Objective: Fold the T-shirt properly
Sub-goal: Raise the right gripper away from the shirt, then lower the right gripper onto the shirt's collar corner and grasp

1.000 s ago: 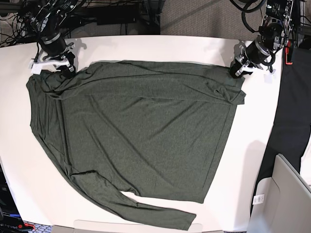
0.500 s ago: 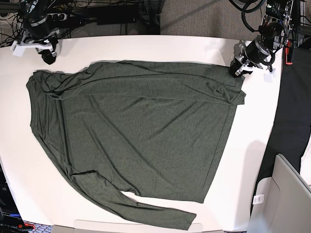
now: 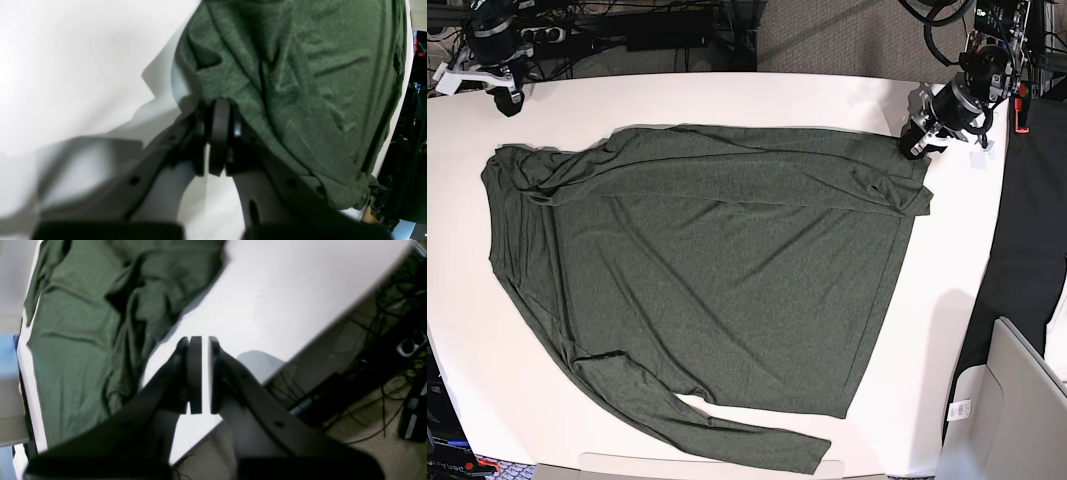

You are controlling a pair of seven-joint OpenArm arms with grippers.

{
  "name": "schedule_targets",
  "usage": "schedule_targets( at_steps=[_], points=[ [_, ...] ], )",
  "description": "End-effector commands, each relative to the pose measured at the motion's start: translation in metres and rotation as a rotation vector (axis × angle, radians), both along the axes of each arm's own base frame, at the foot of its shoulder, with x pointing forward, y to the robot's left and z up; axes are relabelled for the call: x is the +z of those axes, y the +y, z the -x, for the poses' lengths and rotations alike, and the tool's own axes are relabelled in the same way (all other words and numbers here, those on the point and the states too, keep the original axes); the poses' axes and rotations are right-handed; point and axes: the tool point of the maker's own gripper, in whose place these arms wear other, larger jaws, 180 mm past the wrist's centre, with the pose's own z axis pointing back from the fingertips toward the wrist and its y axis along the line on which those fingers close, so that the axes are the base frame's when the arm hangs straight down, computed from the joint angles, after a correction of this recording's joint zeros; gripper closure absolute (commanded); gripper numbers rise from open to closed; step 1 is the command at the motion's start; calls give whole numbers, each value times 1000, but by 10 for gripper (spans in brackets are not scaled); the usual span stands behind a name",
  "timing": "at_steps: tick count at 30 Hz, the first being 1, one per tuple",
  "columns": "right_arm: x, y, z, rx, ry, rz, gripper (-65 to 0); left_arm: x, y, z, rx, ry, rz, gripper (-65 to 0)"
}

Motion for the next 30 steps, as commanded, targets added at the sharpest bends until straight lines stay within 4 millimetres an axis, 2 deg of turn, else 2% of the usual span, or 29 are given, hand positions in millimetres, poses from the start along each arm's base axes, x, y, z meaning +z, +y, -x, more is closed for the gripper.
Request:
schedule_targets(
  at_steps=[1, 7, 11, 19, 24, 26, 30],
  points=[
    [8, -5, -3, -5, -33, 13, -17, 8, 4, -6, 3, -27, -2, 0],
    [7, -19, 6, -45, -20, 32, -17, 8, 4, -6, 2, -26, -2, 0],
    [-4, -32, 8, -59, -3, 29, -17, 8, 4, -6, 2, -26, -2, 0],
    [-8, -36, 2, -61, -36, -28, -17, 8, 3, -6, 1, -25, -1, 0],
    [-1, -41, -15, -66, -84, -17, -17, 8, 3, -6, -1, -24, -1, 0],
    [-4, -44, -17, -78, -92, -24, -18, 8, 2, -6, 0, -24, 1, 0],
    [-12, -52, -20, -85, -77, -32, -96, 8, 2, -6, 1, -24, 2, 0]
  ],
)
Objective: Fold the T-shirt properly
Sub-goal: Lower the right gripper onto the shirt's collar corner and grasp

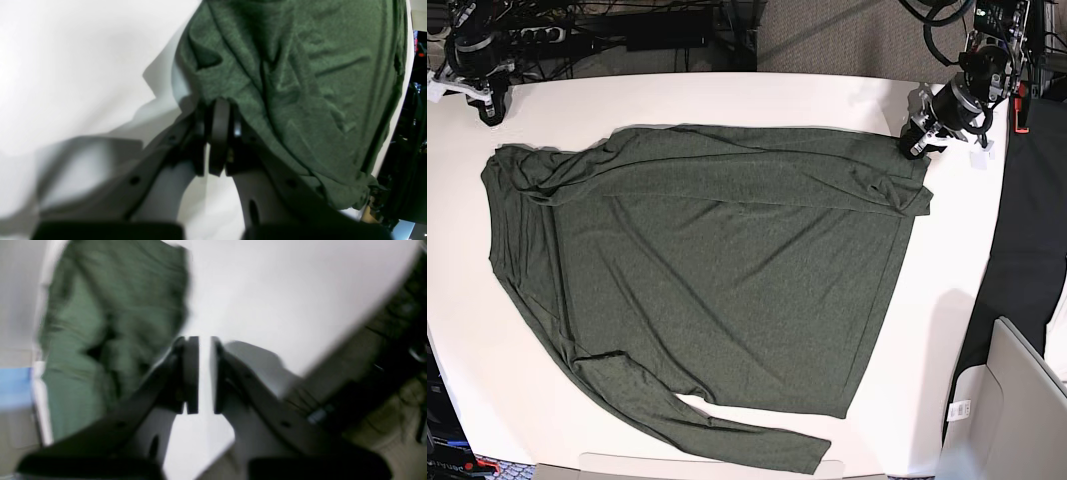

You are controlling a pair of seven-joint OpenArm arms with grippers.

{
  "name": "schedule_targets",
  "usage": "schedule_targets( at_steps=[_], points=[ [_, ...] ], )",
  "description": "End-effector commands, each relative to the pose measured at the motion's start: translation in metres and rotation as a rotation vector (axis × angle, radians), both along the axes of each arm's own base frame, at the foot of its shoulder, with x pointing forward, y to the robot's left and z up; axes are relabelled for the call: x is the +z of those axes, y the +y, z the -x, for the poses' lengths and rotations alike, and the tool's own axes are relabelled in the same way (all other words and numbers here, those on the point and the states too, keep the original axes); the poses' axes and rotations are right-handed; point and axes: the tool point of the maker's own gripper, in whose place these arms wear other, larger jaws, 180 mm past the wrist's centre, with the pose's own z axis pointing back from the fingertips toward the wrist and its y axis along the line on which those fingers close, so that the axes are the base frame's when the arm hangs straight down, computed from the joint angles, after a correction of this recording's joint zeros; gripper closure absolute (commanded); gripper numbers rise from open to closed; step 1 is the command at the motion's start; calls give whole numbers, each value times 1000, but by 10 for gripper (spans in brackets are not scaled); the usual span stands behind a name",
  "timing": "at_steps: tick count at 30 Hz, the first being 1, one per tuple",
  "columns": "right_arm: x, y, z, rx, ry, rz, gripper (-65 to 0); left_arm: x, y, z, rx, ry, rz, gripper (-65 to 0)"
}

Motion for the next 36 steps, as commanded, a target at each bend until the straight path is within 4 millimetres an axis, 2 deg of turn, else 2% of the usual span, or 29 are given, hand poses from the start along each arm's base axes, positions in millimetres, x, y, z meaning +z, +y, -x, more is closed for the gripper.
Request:
schedule_targets(
  at_steps=[1, 6, 15, 18, 24, 28, 32, 36],
  points=[
    [12, -6, -7, 1, -47, 22, -115, 8, 3, -6, -1, -25, 0, 0],
    [13, -6, -14, -2, -64, 14, -173, 8, 2, -6, 0, -25, 1, 0],
    [-15, 5, -40, -29, -94, -119, -198, 8, 2, -6, 1, -25, 3, 0],
    [-19, 15, -53, 0, -102, -146, -198, 8, 2, -6, 1, -25, 3, 0],
    [-24, 24, -66, 18, -106, -171, -197, 7, 2, -6, 1, -24, 2, 0],
    [-26, 25, -69, 16, -109, -184, -158, 7, 2, -6, 1, -24, 2, 0],
    [-27, 25, -65, 15, -104, -183, -7, 7, 3, -6, 1, -24, 1, 0],
    [-24, 22, -57, 29, -87, -168, -2, 10, 4, -4, -1, -28, -4, 0]
  ],
)
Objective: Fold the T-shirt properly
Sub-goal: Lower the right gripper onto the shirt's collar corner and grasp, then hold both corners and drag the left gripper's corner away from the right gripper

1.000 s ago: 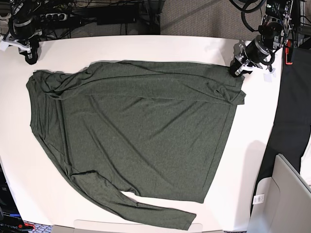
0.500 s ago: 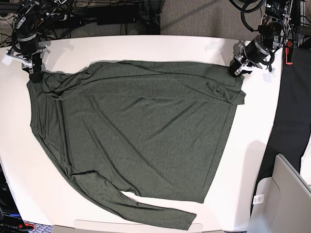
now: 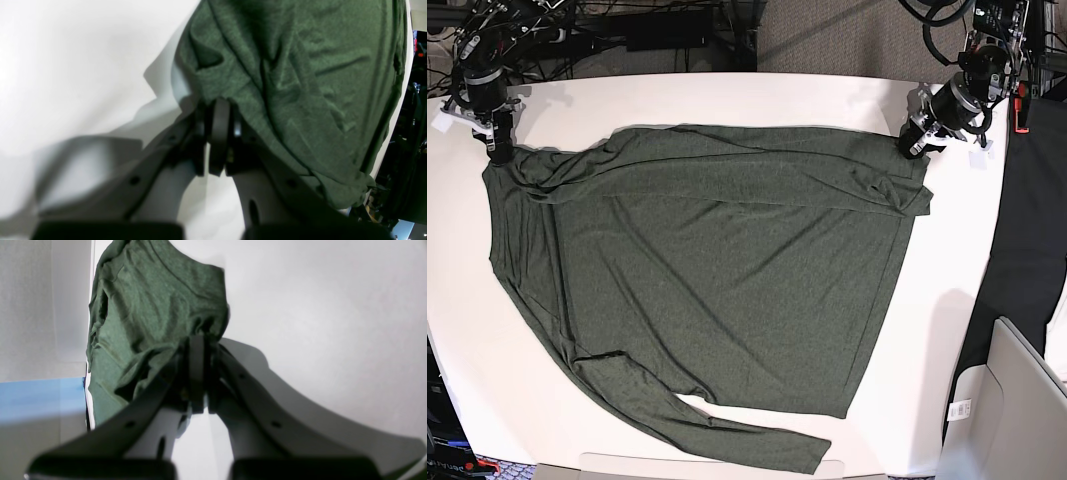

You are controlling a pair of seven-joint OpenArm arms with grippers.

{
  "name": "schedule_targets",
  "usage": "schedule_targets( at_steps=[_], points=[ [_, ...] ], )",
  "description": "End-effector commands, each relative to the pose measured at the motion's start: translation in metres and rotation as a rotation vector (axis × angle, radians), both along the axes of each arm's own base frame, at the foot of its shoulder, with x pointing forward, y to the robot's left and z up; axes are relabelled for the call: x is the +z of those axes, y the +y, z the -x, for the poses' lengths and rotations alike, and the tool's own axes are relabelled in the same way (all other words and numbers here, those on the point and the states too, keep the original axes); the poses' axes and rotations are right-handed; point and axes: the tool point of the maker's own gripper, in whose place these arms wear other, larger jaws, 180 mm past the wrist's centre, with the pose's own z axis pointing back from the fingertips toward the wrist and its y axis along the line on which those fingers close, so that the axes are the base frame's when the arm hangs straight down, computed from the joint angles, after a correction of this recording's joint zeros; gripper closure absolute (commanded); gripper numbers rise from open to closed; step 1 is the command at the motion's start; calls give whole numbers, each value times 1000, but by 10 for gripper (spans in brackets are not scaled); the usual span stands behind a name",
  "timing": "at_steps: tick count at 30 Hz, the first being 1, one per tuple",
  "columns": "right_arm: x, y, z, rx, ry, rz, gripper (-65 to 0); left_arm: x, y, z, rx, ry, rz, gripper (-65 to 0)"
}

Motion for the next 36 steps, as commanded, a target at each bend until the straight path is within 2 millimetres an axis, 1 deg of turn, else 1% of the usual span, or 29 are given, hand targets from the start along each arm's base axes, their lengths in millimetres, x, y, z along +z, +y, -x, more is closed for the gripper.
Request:
schedule_targets(
  at_steps=[1, 4, 5, 7, 13, 15, 19, 26, 29, 31, 36],
  points=[
    [-5, 8, 4, 52, 49, -10, -2, 11, 4, -3, -5, -28, -5, 0],
    [2, 4, 14, 57, 49, 11, -2, 15, 5, 1, -22, -26, -19, 0],
    [7, 0, 18, 59, 48, 29, -2, 14, 5, 3, -26, -21, -21, 0],
    [10, -3, 27, 59, 53, 42, -2, 15, 3, 8, -34, -18, -23, 0],
    [15, -21, 58, 8, 55, 37, -2, 22, 19, 20, -14, -12, -54, 0],
    [20, -31, 68, -7, 57, 49, -2, 21, 23, 25, -7, -1, -59, 0],
    [29, -45, 83, -19, 55, 62, -2, 17, 23, 34, -7, 21, -59, 0],
    [38, -60, 113, -72, 59, 62, -2, 10, 20, 58, -18, 73, -57, 0],
    [42, -63, 117, -70, 51, 59, -2, 13, 21, 68, -15, 84, -61, 0],
    [44, -63, 116, -72, 39, 53, -2, 17, 19, 69, -22, 77, -61, 0],
    [45, -62, 112, -67, 30, 52, -2, 35, 30, 53, -1, 12, -86, 0]
  ],
)
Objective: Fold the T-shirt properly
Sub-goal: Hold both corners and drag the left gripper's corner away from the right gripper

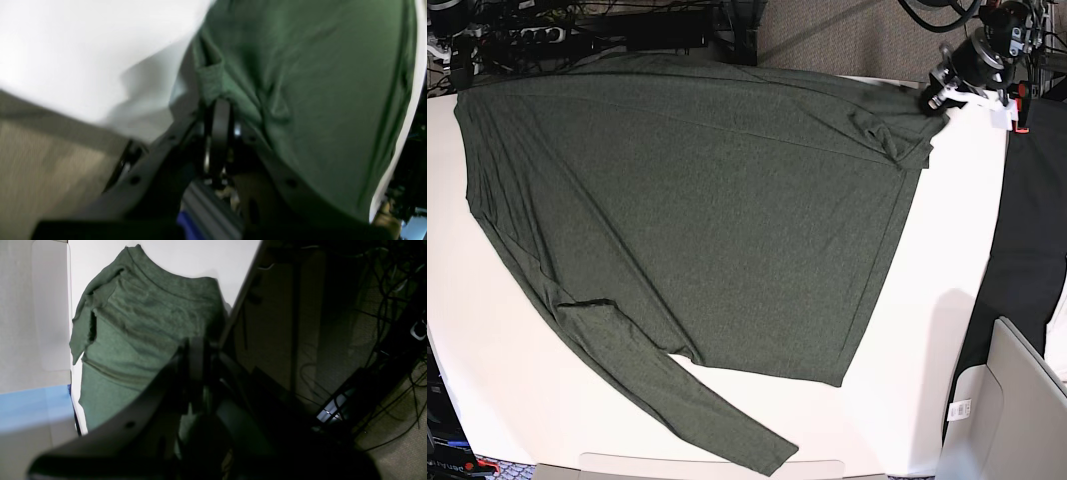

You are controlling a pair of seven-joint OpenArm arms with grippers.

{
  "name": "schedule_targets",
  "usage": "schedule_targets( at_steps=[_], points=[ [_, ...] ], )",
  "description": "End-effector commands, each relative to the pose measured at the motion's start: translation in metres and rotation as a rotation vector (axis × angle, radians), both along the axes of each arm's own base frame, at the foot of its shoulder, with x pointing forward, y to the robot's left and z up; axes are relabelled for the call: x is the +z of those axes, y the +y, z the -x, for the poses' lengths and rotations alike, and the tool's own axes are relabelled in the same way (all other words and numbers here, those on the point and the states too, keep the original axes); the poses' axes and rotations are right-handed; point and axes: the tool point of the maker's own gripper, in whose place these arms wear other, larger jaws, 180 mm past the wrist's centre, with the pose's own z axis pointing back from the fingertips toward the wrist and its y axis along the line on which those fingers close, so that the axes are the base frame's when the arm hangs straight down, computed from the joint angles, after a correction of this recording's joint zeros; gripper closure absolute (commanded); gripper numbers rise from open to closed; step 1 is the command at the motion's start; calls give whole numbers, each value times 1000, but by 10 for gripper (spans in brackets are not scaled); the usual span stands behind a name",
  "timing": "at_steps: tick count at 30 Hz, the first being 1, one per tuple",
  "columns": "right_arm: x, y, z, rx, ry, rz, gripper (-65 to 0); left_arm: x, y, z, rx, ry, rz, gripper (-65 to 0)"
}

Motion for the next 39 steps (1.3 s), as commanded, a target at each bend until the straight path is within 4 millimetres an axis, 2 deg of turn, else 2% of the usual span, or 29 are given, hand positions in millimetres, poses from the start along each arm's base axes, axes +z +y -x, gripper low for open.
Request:
schedule_targets(
  at_steps=[1, 3, 6, 13, 20, 22, 31, 39],
  points=[
    [12, -6, -5, 4, -33, 27, -2, 9, 5, -7, 3, -29, -11, 0],
    [13, -6, -10, 5, -45, 26, -2, 15, 5, -12, 2, -49, -13, 0],
    [15, -6, -13, 5, -53, 29, -2, 28, 3, -32, -5, -110, -11, 0],
    [24, -11, -30, 13, -95, 46, -2, 40, 1, -52, -8, -169, -9, 0],
    [26, -12, -45, 15, -109, 62, -2, 54, -1, -75, -7, -236, -3, 0],
    [27, -12, -51, 13, -124, 60, -2, 57, -7, -83, -20, -253, 7, 0],
    [29, -13, -69, 16, -137, 79, -2, 73, -9, -105, -26, -320, 2, 0],
    [27, -17, -76, -18, -166, 64, -2, 66, -22, -122, -52, -320, 28, 0]
  ],
)
